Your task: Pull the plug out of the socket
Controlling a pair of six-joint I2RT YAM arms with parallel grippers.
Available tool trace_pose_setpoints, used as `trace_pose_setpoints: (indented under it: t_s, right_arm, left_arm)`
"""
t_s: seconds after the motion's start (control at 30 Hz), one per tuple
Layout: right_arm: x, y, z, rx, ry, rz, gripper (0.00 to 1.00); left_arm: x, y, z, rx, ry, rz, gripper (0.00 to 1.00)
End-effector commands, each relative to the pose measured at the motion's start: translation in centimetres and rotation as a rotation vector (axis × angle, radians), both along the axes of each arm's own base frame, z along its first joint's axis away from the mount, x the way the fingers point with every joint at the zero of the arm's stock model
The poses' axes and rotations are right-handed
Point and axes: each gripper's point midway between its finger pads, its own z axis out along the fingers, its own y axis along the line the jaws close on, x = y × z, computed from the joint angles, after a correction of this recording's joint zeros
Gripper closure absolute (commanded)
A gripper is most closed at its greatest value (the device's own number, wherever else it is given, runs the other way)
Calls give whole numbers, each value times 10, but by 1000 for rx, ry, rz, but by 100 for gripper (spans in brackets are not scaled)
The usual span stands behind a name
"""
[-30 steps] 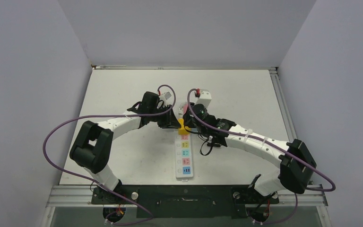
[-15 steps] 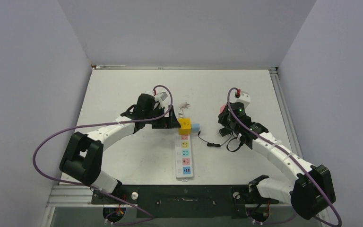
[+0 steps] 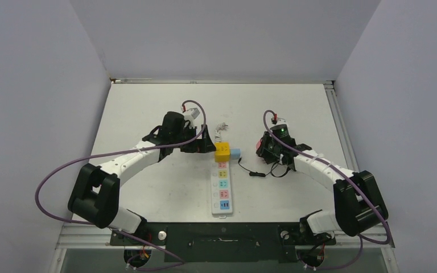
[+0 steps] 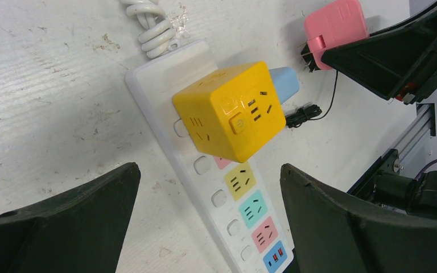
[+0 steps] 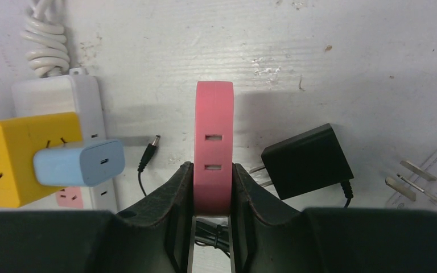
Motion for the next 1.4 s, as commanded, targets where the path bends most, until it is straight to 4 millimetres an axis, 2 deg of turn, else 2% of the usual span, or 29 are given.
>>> trace_pose_setpoints:
  t_s: [0.0, 0.23, 0.33, 0.47, 0.57, 0.67, 0.83, 1.03, 1.17, 1.37]
  right_arm:
    - [9, -10, -8, -29, -8, -32, 81]
    - [8, -28, -16, -96, 13, -86, 53]
    - [8, -39, -15, -150, 8, -115, 45]
    - [10, -46, -3, -172, -25, -133, 29]
    - [13, -45, 17, -158, -84, -122, 18]
    - [13, -22, 35, -62, -143, -29, 10]
    - [10, 37, 64, 149, -283, 252, 13]
    - [-5, 102, 80, 148, -407, 561, 11]
    - [-1, 123, 84, 178, -456, 650, 8]
    - [8, 137, 73, 165, -466, 717, 8]
  left_arm:
    - [4, -4, 5, -6, -13, -12, 9]
    - [2, -7, 0, -18, 16, -23, 9]
    - [1, -8, 0, -24, 18, -23, 9]
    - [1, -7, 1, -24, 17, -20, 9]
    - [2, -7, 3, -24, 8, -15, 9]
    - [2, -7, 5, -25, 0, -15, 9]
    - [1, -8, 5, -30, 2, -24, 9]
    - [0, -9, 2, -30, 15, -28, 9]
    - [-1, -10, 2, -33, 18, -36, 9]
    - [-1, -11, 4, -40, 20, -43, 9]
